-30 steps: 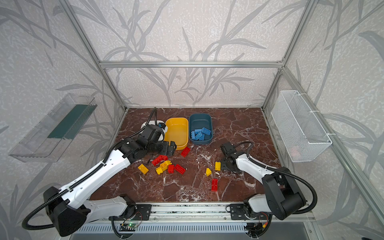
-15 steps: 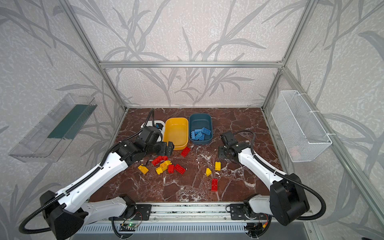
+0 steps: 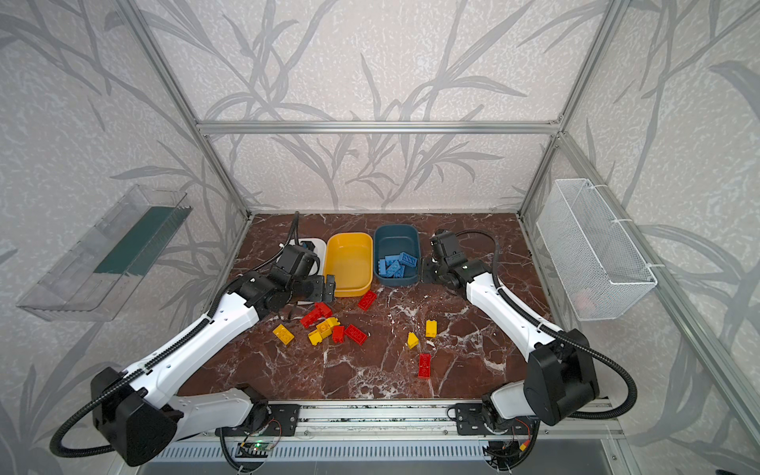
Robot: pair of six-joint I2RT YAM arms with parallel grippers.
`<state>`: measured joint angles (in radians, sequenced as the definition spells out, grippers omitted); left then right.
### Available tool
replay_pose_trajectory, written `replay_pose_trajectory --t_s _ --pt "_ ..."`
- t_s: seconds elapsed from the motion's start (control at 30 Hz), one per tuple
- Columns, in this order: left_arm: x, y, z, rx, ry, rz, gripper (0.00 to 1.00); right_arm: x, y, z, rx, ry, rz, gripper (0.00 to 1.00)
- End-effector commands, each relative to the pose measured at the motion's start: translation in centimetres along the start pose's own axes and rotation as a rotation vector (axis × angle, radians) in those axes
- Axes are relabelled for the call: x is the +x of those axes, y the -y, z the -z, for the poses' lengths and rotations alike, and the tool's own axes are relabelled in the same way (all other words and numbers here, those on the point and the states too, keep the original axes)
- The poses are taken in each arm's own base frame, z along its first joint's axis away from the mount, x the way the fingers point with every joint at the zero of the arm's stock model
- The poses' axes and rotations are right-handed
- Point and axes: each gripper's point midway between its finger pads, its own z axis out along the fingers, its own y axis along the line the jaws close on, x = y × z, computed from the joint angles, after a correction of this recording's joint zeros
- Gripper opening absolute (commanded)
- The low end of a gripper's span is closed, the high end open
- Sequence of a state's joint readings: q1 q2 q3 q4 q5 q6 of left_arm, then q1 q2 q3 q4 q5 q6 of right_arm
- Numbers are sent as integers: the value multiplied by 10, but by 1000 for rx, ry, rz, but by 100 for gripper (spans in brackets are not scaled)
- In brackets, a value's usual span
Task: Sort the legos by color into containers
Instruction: 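Carry blue brick into teal bin with right gripper while left gripper lowers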
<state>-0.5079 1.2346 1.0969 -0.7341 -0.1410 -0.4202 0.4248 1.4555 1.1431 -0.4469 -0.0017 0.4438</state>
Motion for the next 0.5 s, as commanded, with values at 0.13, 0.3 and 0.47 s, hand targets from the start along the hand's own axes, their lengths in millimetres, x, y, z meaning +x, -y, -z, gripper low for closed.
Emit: replay_pose_trajectory --t_s 0.13,0.3,0.47 --pt "-11 -29 -1 -75 2 102 99 -34 -41 -32 -99 -4 19 44" --pt "-11 -40 -3 -112 -4 128 99 -44 -50 -66 -84 -47 9 44" --pt "-11 -43 -5 -114 -8 149 99 -50 -56 -97 -81 -77 10 44"
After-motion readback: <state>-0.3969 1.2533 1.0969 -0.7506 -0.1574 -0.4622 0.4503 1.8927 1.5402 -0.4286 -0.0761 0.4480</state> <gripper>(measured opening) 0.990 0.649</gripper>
